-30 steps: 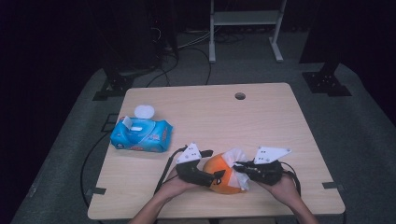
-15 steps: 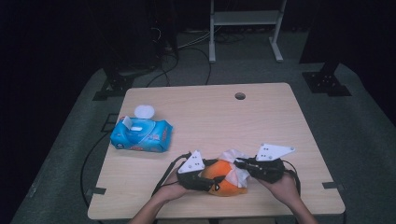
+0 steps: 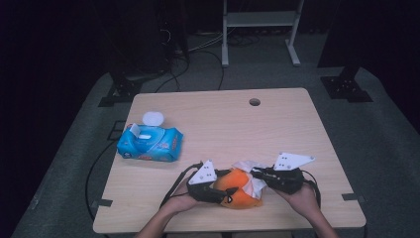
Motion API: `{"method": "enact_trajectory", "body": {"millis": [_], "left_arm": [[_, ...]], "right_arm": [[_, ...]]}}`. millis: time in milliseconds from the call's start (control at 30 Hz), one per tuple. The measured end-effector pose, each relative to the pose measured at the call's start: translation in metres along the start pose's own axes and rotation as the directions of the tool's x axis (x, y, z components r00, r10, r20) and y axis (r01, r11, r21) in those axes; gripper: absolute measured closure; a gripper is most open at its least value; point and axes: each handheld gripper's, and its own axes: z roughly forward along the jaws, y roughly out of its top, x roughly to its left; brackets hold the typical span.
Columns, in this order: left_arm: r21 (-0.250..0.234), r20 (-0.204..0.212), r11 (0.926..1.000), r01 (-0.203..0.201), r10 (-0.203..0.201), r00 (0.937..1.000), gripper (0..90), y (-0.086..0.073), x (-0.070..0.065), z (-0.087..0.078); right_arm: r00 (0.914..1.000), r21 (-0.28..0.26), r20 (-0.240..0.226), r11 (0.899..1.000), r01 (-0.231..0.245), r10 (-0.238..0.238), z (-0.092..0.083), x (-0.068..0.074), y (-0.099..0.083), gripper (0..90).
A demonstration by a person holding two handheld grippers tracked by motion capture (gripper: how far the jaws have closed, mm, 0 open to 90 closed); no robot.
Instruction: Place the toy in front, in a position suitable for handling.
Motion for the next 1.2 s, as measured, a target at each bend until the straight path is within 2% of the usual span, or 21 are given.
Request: {"method": "enact_trajectory", "body": {"millis": [133, 333, 433, 500, 667, 733, 900, 1000, 1133, 1200], "left_arm": [[0.006, -0.003, 0.9998, -0.018, 0.018, 0.9998, 40.1, 0.002, -0.003, 0.001], [0.015, -0.008, 0.9998, 0.016, -0.016, 0.9998, 40.3, -0.001, 0.002, -0.001], [0.027, -0.016, 0.9994, 0.022, -0.021, 0.9996, 40.0, -0.002, 0.005, -0.005], [0.025, -0.017, 0.9993, 0.028, -0.028, 0.9995, 40.0, -0.003, 0.005, -0.005], [0.025, -0.022, 0.9987, 0.045, -0.044, 0.9988, 39.7, -0.005, 0.009, -0.005], [0.028, -0.025, 0.9983, 0.052, -0.051, 0.9984, 39.7, -0.006, 0.010, -0.005], [0.025, -0.040, 0.9956, 0.090, -0.089, 0.9952, 39.6, -0.007, 0.016, -0.004], [0.021, -0.042, 0.9938, 0.109, -0.108, 0.9932, 39.6, -0.008, 0.019, -0.003], [0.023, -0.053, 0.9900, 0.139, -0.138, 0.9890, 39.1, -0.010, 0.024, -0.005], [0.022, -0.054, 0.9894, 0.144, -0.142, 0.9884, 38.9, -0.010, 0.024, -0.005]], "right_arm": [[1.0000, 0.008, 0.006, 1.000, -0.006, 0.006, -0.006, -0.002, -0.004, 84.9], [0.9995, 0.023, 0.030, 1.000, -0.014, 0.014, -0.013, -0.007, -0.011, 84.9], [0.9976, 0.078, 0.068, 0.997, 0.010, -0.015, -0.012, -0.008, -0.016, 84.9], [0.9992, 0.038, 0.027, 0.999, -0.031, 0.030, -0.012, -0.009, -0.017, 84.9], [0.9995, -0.022, 0.031, 1.000, 0.011, -0.010, -0.013, 0.003, -0.002, 84.9], [0.9999, -0.053, 0.006, 0.999, -0.009, 0.009, -0.015, 0.002, -0.001, 84.8], [0.9979, -0.077, -0.049, 0.996, -0.045, 0.041, -0.014, 0.001, -0.003, 84.8], [0.9963, -0.050, -0.062, 0.997, -0.063, 0.059, -0.008, -0.002, -0.006, 84.7], [0.9976, 0.055, -0.032, 0.997, -0.059, 0.061, 0.002, -0.009, -0.017, 84.8], [0.9968, 0.048, -0.043, 0.997, -0.066, 0.068, -0.001, -0.009, -0.017, 84.9]]}}
